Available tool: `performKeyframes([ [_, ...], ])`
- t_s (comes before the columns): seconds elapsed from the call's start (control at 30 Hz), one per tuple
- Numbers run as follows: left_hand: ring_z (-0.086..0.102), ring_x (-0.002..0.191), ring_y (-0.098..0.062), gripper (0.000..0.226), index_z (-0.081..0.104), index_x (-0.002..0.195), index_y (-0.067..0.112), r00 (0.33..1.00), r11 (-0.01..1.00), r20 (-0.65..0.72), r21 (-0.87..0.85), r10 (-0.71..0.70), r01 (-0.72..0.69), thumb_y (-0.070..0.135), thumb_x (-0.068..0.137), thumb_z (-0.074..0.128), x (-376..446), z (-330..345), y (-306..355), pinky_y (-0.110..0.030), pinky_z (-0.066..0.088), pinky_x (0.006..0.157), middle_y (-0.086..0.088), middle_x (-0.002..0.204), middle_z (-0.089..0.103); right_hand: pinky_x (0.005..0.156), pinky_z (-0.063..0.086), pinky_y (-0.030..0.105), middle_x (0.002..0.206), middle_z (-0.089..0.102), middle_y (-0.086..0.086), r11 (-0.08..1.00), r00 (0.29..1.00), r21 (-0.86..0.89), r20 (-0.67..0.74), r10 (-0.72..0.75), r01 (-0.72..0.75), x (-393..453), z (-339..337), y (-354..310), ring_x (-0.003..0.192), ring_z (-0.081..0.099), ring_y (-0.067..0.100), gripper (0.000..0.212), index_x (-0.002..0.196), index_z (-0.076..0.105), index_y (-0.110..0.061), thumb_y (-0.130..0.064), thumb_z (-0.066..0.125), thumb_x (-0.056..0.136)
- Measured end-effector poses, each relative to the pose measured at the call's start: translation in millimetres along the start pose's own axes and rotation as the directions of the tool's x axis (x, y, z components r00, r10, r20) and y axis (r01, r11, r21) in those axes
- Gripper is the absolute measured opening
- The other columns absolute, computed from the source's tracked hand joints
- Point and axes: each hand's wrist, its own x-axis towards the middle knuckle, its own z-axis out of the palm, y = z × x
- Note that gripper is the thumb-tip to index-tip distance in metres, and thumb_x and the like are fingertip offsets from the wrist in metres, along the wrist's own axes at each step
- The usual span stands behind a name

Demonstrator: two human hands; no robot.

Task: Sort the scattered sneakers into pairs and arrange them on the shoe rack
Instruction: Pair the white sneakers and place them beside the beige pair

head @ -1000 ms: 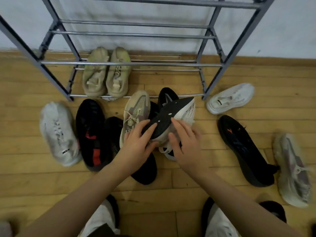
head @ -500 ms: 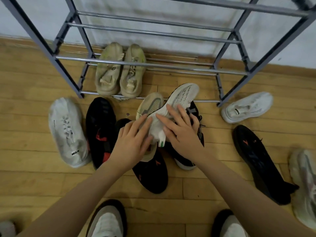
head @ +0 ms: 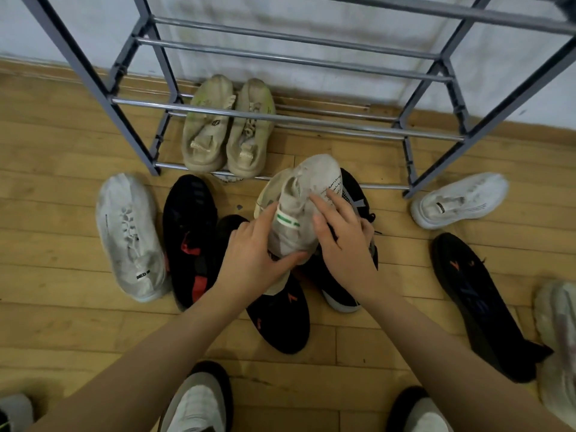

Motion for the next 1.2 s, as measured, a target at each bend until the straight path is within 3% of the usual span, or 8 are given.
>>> performKeyframes([
  [0.17, 0.047, 0.119, -0.025, 0.099, 0.026, 0.142, 0.015, 1.0, 1.0, -0.024, 0.026, -0.008, 0.008, 0.054, 0.066, 0.075, -18, 29, 18, -0.043, 0.041, 0.096, -0.009, 0.13, 0.049, 0.104, 0.033, 0.049, 0.138, 0.042, -0.009, 0.997, 0.998, 0.046, -0.007, 0.059, -0.058, -32, -8, 14, 0.125, 0.038, 0.0, 0.055, 0.14, 0.034, -0.042, -0.063, 0.025, 0.09],
  [0.3, 0.042, 0.123, -0.026, 0.084, 0.038, 0.139, 0.012, 0.998, 0.987, 0.067, 0.156, 0.016, -0.026, 0.051, 0.072, 0.072, -28, 37, 12, -0.048, 0.036, 0.098, -0.009, 0.132, 0.045, 0.109, 0.023, 0.043, 0.145, 0.035, -0.001, 0.993, 0.991, -0.09, 0.104, 0.089, -0.08, -54, -6, 26, 0.13, 0.036, 0.011, 0.056, 0.141, 0.026, -0.048, -0.068, 0.024, 0.089],
  [0.43, 0.032, 0.13, -0.028, 0.081, 0.03, 0.143, 0.024, 0.991, 0.972, 0.131, 0.226, 0.029, -0.058, 0.047, 0.076, 0.068, -31, 26, 0, -0.047, 0.027, 0.101, -0.005, 0.149, 0.027, 0.108, 0.015, 0.04, 0.151, 0.027, 0.005, 0.981, 0.986, -0.189, 0.153, 0.066, -0.037, -62, 0, 20, 0.136, 0.03, 0.021, 0.063, 0.143, 0.016, -0.049, -0.07, 0.019, 0.084],
  [0.57, 0.027, 0.134, -0.015, 0.066, 0.023, 0.145, 0.031, 0.983, 0.98, 0.173, 0.175, 0.066, -0.097, 0.032, 0.083, 0.045, -27, 8, -7, -0.028, 0.013, 0.102, 0.008, 0.15, 0.028, 0.108, 0.016, 0.044, 0.155, 0.015, 0.011, 0.97, 0.987, -0.237, 0.132, 0.096, -0.063, -60, 10, 4, 0.137, 0.028, 0.028, 0.075, 0.143, 0.003, -0.052, -0.076, 0.035, 0.08],
  [0.7, 0.027, 0.132, -0.012, 0.065, 0.033, 0.142, 0.03, 0.985, 0.992, 0.169, 0.108, 0.047, -0.066, 0.039, 0.079, 0.022, -11, 0, -6, -0.027, 0.012, 0.102, 0.011, 0.147, 0.033, 0.105, 0.023, 0.048, 0.155, 0.012, 0.016, 0.961, 0.993, -0.271, 0.087, 0.075, -0.049, -46, 22, -4, 0.132, 0.033, 0.035, 0.085, 0.143, 0.001, -0.053, -0.071, 0.052, 0.077],
  [0.87, 0.024, 0.135, -0.012, 0.062, 0.032, 0.141, 0.037, 0.973, 0.993, 0.231, 0.108, 0.018, -0.044, 0.044, 0.082, 0.015, 21, 0, -10, -0.033, 0.008, 0.107, 0.012, 0.151, 0.026, 0.104, 0.024, 0.051, 0.155, 0.01, 0.018, 0.956, 0.995, -0.292, 0.094, 0.034, -0.005, -40, 33, 0, 0.131, 0.031, 0.041, 0.08, 0.144, 0.011, -0.048, -0.066, 0.054, 0.079],
  [1.03, 0.025, 0.134, -0.009, 0.062, 0.031, 0.14, 0.043, 0.953, 0.983, 0.3, 0.153, 0.047, -0.097, 0.051, 0.083, 0.01, 39, 4, -20, -0.033, 0.008, 0.105, 0.013, 0.152, 0.024, 0.099, 0.032, 0.054, 0.149, 0.027, 0.013, 0.991, 0.999, -0.13, 0.035, -0.038, 0.042, -41, 37, 10, 0.128, 0.034, 0.04, 0.056, 0.13, 0.04, -0.04, -0.053, 0.061, 0.08],
  [1.2, 0.025, 0.137, -0.004, 0.048, 0.034, 0.141, 0.035, 0.955, 0.994, 0.288, -0.1, 0.07, -0.043, 0.037, 0.093, 0.029, 39, 6, -9, -0.03, 0.016, 0.11, 0.009, 0.15, 0.031, 0.103, 0.032, 0.056, 0.147, 0.034, 0.009, 0.993, 0.995, 0.072, -0.037, -0.088, 0.09, -38, 23, 15, 0.133, 0.034, 0.035, 0.048, 0.126, 0.044, -0.041, -0.05, 0.055, 0.081],
])
